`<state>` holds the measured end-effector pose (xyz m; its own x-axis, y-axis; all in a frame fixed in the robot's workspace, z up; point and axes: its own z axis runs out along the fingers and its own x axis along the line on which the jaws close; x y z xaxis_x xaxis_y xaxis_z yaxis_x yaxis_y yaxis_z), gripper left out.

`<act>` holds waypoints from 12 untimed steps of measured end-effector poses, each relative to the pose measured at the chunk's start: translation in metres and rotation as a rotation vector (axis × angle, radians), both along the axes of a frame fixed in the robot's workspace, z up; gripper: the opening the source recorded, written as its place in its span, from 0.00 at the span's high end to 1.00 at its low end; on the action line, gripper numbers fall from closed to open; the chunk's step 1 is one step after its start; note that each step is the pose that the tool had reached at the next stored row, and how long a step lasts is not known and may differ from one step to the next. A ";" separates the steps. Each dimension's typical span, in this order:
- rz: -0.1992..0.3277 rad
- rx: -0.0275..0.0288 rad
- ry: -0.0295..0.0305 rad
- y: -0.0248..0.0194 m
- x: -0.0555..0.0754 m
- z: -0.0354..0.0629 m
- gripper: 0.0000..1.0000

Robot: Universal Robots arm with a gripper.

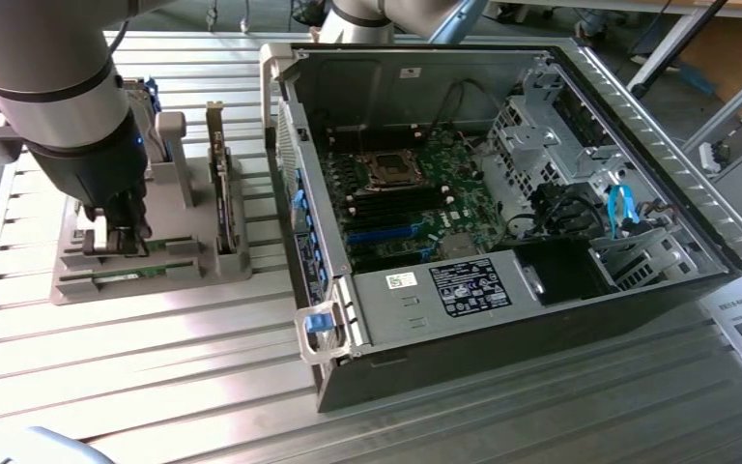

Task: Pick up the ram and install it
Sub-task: 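Pick up the ram and move it above insertion slot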

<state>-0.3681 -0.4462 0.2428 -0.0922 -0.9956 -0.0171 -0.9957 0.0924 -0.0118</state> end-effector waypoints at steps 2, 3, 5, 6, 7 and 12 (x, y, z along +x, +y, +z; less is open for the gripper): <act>0.000 0.0000 -0.0014 0.0000 0.000 -0.0020 0.70; 0.000 0.0000 -0.0020 0.0000 0.000 -0.0029 0.70; 0.000 0.0000 -0.0034 0.0000 0.000 -0.0049 0.70; 0.000 0.0000 -0.0041 0.0000 0.000 -0.0059 0.70; 0.000 -0.0001 -0.0046 0.0000 0.000 -0.0067 0.70; 0.000 0.0000 -0.0077 0.0000 0.000 -0.0115 0.70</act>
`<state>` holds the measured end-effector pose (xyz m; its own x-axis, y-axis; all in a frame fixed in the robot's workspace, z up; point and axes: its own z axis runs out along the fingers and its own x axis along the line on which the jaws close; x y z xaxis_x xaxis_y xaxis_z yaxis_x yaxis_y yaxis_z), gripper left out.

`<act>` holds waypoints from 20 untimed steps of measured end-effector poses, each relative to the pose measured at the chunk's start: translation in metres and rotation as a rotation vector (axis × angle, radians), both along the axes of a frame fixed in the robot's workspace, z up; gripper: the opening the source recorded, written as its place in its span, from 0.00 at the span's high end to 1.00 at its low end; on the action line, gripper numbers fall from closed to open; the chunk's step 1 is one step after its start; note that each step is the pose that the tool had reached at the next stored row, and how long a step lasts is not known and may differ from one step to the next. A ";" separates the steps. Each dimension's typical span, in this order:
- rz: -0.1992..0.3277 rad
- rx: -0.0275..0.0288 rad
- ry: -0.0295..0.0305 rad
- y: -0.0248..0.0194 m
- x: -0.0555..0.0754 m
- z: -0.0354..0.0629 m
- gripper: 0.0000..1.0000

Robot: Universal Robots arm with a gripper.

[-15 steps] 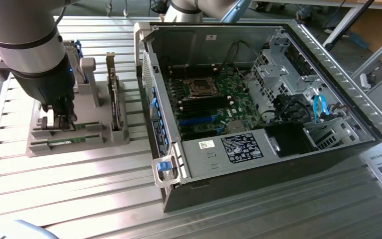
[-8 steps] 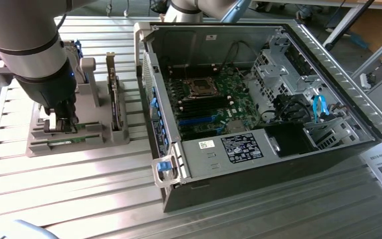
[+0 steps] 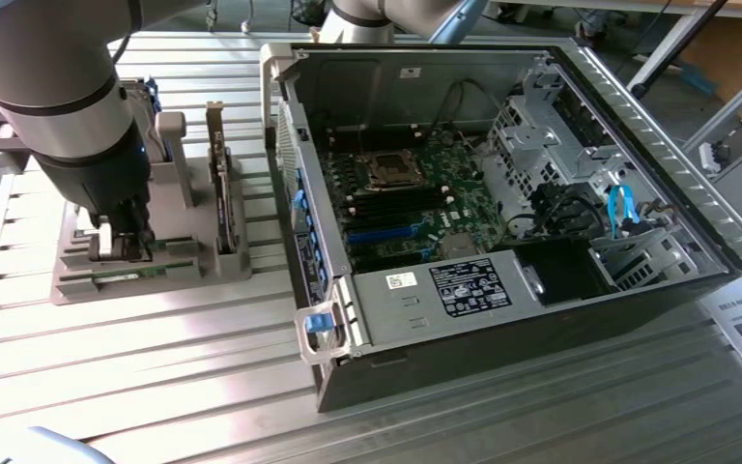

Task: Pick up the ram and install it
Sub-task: 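Pick up the ram and move it above insertion slot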

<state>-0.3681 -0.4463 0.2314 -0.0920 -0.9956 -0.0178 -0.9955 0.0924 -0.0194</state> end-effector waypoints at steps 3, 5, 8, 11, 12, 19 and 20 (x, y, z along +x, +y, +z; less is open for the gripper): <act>0.000 0.0000 -0.0016 0.0000 0.000 -0.0025 0.70; 0.000 -0.0002 -0.0016 0.0000 0.000 -0.0029 0.70; 0.000 -0.0001 -0.0017 0.0000 0.000 -0.0030 0.70; 0.000 0.0001 -0.0020 -0.0006 0.000 -0.0032 0.70; 0.000 0.0001 -0.0019 -0.0014 0.000 -0.0031 0.70; 0.000 0.0000 -0.0018 -0.0073 0.000 -0.0030 0.70; 0.000 0.0000 -0.0018 -0.0080 0.000 -0.0030 0.70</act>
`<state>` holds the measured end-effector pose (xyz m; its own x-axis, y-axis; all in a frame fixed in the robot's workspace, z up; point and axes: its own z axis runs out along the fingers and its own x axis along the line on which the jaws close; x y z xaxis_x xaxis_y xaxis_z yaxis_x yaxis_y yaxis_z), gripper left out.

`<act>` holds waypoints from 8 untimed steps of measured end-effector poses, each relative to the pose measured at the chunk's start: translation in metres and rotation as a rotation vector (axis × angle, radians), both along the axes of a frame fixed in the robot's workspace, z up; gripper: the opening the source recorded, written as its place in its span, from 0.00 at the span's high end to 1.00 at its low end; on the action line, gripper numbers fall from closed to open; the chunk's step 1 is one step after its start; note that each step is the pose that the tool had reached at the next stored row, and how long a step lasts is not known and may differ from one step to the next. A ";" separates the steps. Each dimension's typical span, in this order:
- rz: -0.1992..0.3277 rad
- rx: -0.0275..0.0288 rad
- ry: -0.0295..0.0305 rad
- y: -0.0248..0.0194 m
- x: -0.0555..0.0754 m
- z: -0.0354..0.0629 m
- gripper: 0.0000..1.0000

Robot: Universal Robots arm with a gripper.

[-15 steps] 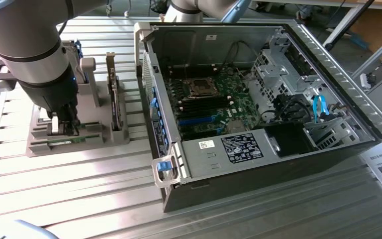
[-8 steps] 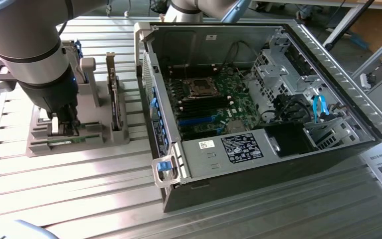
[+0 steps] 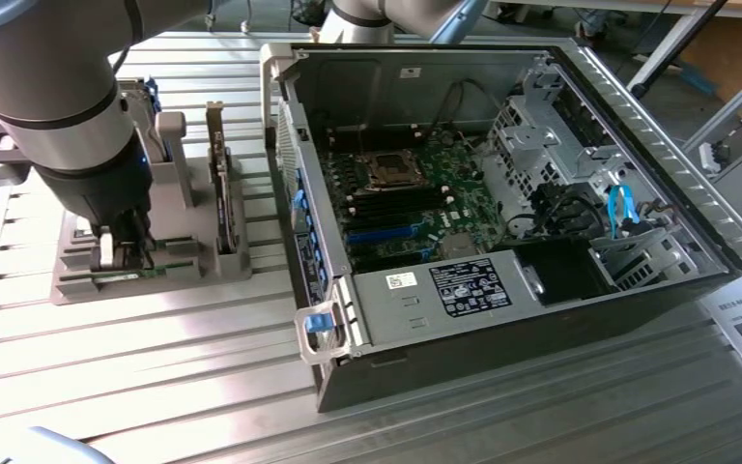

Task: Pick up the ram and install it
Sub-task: 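Pick up the ram and move it above insertion slot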

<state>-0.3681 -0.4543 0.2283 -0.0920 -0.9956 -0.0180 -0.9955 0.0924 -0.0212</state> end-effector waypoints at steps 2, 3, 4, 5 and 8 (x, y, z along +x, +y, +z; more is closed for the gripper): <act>0.000 -0.0001 0.0000 -0.0005 0.000 0.0000 0.70; 0.000 -0.0001 0.0000 -0.0005 0.000 0.0000 0.70; 0.000 -0.0001 0.0000 -0.0005 0.000 0.0000 0.70; 0.000 0.0000 0.0000 -0.0005 0.000 0.0000 0.70; 0.000 0.0001 -0.0003 -0.0006 0.000 -0.0015 0.70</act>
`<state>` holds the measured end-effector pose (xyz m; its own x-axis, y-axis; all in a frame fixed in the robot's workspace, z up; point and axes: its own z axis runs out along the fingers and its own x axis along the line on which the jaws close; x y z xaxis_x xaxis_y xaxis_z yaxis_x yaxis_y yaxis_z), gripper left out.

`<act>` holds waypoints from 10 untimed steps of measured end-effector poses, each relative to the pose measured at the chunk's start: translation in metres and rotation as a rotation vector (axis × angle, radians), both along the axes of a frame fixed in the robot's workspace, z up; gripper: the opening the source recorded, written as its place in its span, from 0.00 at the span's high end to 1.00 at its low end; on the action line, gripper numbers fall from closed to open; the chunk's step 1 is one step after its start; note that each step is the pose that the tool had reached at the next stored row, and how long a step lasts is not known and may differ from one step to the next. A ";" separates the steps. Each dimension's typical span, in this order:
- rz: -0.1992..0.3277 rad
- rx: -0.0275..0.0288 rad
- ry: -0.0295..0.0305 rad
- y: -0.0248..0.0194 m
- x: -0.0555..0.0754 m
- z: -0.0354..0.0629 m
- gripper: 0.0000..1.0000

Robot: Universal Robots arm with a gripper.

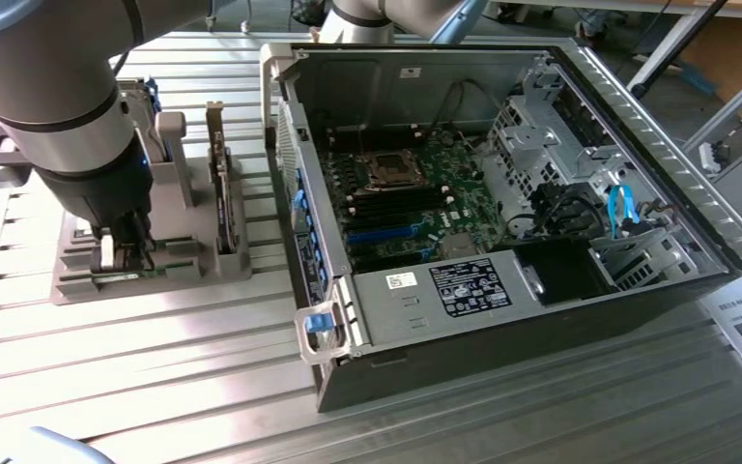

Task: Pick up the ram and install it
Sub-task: 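Pick up the ram and move it above insertion slot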

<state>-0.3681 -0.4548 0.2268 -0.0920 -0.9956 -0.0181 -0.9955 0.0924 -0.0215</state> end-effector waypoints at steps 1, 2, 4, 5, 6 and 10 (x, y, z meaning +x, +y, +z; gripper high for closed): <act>0.000 -0.0001 0.0001 0.0000 0.000 -0.0008 0.70; 0.000 -0.0001 0.0000 0.0000 0.000 -0.0015 0.70; 0.000 -0.0001 0.0000 0.0000 0.000 -0.0028 0.70; 0.000 -0.0002 0.0001 0.0000 0.000 -0.0035 0.70; 0.000 -0.0002 0.0001 0.0000 0.000 -0.0042 0.70; 0.000 -0.0002 -0.0002 0.0000 0.000 -0.0078 0.70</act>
<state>-0.3681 -0.4548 0.2190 -0.0920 -0.9956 -0.0180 -0.9955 0.0924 -0.0216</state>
